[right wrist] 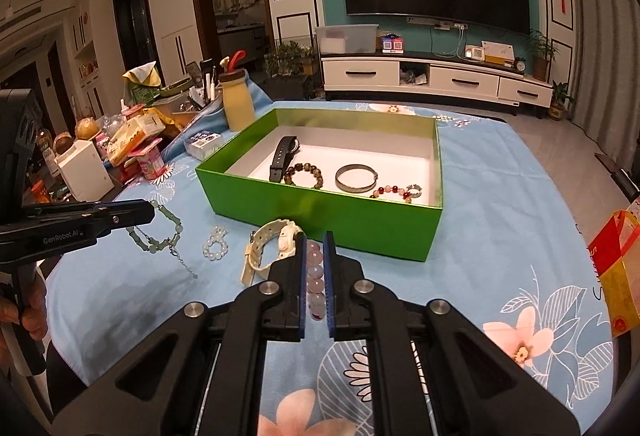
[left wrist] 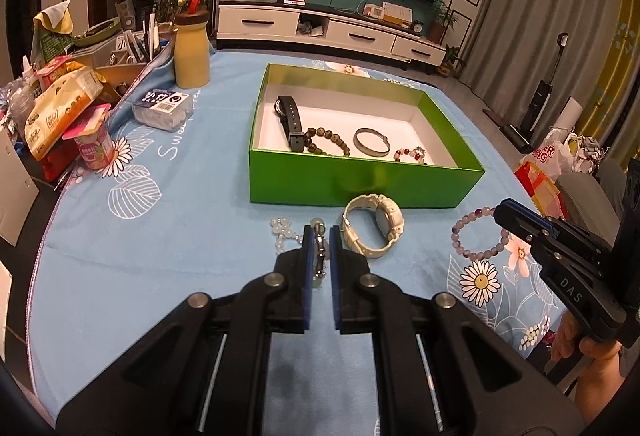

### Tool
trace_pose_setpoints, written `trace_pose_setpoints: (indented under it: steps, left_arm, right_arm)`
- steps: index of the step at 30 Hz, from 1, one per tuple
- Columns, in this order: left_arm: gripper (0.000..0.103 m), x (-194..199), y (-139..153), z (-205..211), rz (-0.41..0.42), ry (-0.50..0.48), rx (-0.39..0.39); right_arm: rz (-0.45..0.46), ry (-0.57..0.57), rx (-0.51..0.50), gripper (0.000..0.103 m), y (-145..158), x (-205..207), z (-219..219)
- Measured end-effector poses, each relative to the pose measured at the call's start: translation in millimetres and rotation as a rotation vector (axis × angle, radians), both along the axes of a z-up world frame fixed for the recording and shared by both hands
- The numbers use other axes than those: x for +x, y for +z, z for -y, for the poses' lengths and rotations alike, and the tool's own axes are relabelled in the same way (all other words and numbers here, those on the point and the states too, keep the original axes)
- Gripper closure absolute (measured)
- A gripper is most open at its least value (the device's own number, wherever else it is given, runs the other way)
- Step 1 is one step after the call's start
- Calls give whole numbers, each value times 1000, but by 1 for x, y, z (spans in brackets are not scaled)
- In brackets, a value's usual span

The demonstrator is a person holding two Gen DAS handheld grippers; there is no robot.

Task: Organize jewelry
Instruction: 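Carry the pink and green bracelets over the green box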

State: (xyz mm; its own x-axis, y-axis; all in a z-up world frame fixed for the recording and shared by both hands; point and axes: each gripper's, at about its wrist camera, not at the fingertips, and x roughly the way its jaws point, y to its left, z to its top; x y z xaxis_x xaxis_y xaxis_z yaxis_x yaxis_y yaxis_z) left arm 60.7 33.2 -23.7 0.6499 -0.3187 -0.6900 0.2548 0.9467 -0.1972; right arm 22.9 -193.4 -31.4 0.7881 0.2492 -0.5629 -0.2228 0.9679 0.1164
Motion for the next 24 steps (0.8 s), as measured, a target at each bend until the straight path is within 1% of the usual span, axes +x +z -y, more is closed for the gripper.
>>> trace_pose_setpoints:
  steps: [12,24]
  left_arm:
    - [96,12,11,15,23,-22,11]
    - [96,28,26,27,63,-48,12]
  right_arm:
    - [-7,-22,19,96,0,7,10]
    - [29,-38,16,96,17,17,18]
